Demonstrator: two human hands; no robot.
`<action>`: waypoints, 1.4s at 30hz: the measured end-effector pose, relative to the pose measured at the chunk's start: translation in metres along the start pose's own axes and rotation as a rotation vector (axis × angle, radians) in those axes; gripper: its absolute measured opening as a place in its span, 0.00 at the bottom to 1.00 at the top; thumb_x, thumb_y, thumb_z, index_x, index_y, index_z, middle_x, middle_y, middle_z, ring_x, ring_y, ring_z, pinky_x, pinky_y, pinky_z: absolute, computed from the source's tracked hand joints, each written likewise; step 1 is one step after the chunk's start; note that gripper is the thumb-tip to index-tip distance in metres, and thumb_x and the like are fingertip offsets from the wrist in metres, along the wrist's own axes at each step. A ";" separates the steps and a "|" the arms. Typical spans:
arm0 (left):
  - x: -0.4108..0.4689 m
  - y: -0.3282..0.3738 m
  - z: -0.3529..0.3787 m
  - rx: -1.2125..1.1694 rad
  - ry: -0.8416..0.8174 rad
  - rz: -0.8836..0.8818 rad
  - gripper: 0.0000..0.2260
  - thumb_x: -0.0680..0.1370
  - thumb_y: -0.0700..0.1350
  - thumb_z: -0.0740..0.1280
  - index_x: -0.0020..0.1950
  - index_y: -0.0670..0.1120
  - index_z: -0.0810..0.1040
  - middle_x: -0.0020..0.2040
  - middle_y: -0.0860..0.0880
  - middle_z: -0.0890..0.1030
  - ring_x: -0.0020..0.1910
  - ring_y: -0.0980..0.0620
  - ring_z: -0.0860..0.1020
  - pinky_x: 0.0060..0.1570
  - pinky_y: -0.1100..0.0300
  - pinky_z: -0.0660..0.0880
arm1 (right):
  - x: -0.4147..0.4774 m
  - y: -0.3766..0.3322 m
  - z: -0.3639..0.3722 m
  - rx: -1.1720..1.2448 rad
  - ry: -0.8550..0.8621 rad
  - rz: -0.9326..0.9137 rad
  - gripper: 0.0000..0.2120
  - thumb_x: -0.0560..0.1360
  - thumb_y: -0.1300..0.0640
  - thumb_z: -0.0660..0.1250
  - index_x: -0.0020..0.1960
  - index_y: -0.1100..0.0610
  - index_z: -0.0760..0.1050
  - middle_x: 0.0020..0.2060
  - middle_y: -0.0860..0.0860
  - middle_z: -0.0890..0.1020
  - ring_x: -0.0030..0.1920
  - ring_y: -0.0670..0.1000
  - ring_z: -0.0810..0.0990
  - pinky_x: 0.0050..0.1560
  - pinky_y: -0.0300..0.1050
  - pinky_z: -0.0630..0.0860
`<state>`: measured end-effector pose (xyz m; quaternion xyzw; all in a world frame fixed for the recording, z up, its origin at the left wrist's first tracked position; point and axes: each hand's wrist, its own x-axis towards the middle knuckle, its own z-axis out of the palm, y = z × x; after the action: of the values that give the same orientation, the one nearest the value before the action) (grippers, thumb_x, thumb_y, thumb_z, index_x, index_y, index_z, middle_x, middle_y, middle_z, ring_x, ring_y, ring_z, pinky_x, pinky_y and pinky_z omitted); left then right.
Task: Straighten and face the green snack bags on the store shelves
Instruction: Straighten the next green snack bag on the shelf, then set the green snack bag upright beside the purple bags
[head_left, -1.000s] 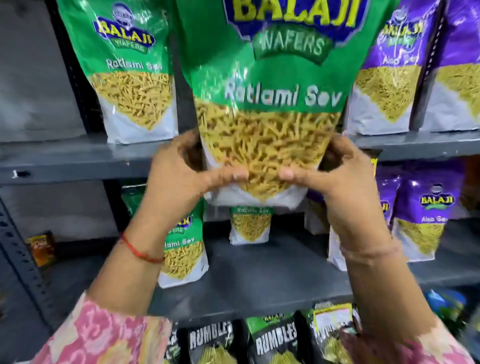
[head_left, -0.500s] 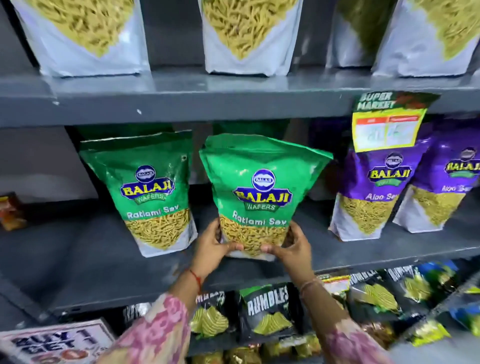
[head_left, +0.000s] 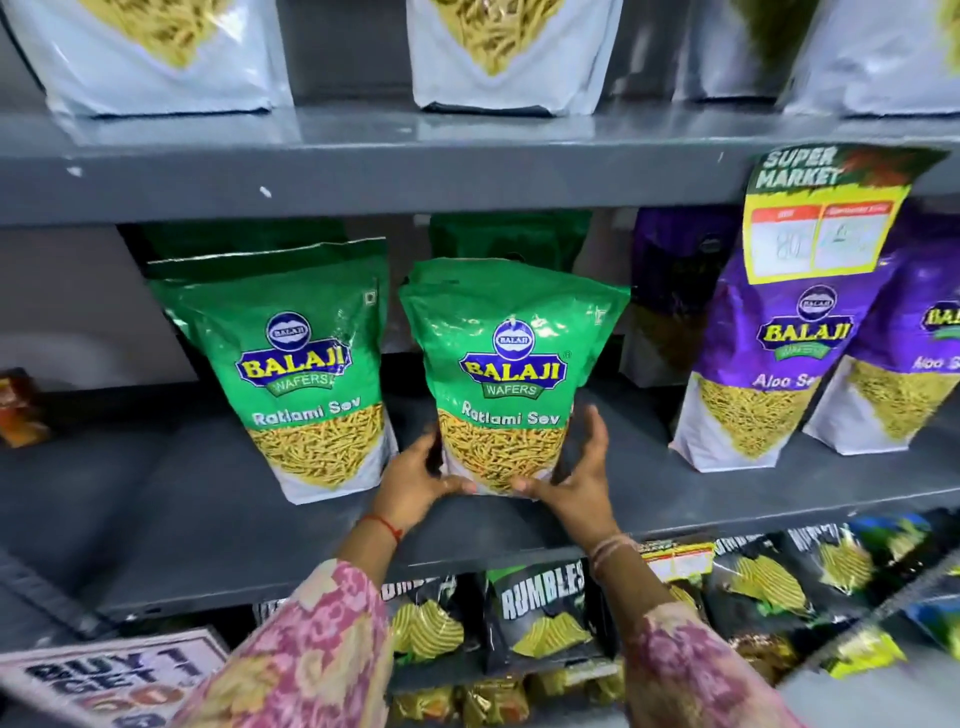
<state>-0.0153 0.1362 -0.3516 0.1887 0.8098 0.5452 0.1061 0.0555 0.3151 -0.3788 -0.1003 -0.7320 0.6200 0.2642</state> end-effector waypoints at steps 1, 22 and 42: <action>-0.011 0.002 -0.005 0.043 0.069 0.012 0.38 0.59 0.47 0.77 0.66 0.45 0.66 0.61 0.46 0.76 0.60 0.49 0.74 0.60 0.52 0.73 | -0.009 -0.009 0.000 -0.065 0.079 -0.055 0.56 0.52 0.47 0.78 0.71 0.55 0.51 0.69 0.51 0.61 0.70 0.47 0.61 0.69 0.36 0.60; -0.054 0.276 -0.258 0.110 0.914 0.256 0.23 0.66 0.48 0.73 0.53 0.35 0.73 0.54 0.35 0.79 0.53 0.41 0.77 0.44 0.55 0.70 | 0.105 -0.419 0.134 -0.388 -0.301 -0.306 0.41 0.64 0.51 0.74 0.67 0.66 0.58 0.68 0.60 0.68 0.67 0.57 0.68 0.64 0.45 0.67; -0.039 0.260 -0.308 -0.067 0.489 0.370 0.09 0.69 0.34 0.69 0.48 0.39 0.76 0.48 0.41 0.80 0.47 0.46 0.78 0.54 0.50 0.75 | 0.097 -0.402 0.156 0.050 -0.488 -0.298 0.18 0.58 0.65 0.77 0.40 0.53 0.71 0.45 0.53 0.81 0.51 0.54 0.79 0.48 0.50 0.79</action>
<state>-0.0468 -0.0525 0.0051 0.1924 0.7449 0.6110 -0.1867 -0.0335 0.1427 0.0187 0.1671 -0.7650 0.5980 0.1711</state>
